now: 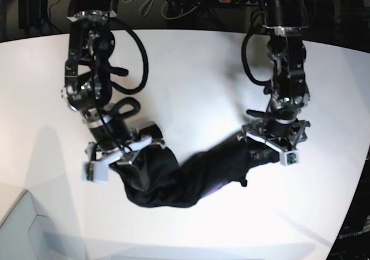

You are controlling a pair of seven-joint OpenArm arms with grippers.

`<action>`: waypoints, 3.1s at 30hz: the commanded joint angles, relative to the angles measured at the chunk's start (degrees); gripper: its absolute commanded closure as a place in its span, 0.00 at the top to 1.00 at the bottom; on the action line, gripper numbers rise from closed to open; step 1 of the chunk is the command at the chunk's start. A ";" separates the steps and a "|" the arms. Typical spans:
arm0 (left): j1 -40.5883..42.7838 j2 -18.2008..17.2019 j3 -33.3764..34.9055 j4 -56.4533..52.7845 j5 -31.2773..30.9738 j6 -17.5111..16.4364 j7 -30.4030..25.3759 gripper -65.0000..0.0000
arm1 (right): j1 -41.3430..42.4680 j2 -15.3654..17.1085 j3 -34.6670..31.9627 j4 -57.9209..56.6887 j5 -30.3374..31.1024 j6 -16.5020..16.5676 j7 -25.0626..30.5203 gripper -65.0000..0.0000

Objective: Layout the t-shirt on the table in an organized manner, then fold the t-shirt properly
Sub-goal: 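Stretch the shirt lengthwise, right gripper pulling away from the left gripper, then lower the stretched shirt onto the table and open both grippers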

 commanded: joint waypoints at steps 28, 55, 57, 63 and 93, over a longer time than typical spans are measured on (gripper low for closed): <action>-16.63 -4.40 -0.51 -2.07 0.01 0.01 0.12 0.00 | -20.62 22.68 3.82 3.29 0.30 0.76 1.83 0.00; 3.77 -4.83 -9.83 13.84 0.01 0.01 -0.15 0.52 | -30.64 22.60 2.06 3.47 0.39 0.85 14.75 0.21; 2.09 -4.83 -10.97 12.08 0.01 0.01 0.20 0.52 | -28.26 22.51 1.88 3.03 0.39 0.85 13.87 0.21; -4.94 -4.75 -11.06 6.89 0.10 0.10 0.29 0.52 | -21.06 22.24 1.80 2.68 0.39 0.85 3.41 0.21; -18.83 -4.40 -7.98 -21.85 -0.07 0.19 -8.41 0.01 | -17.45 19.61 1.09 2.33 0.39 0.85 0.86 0.56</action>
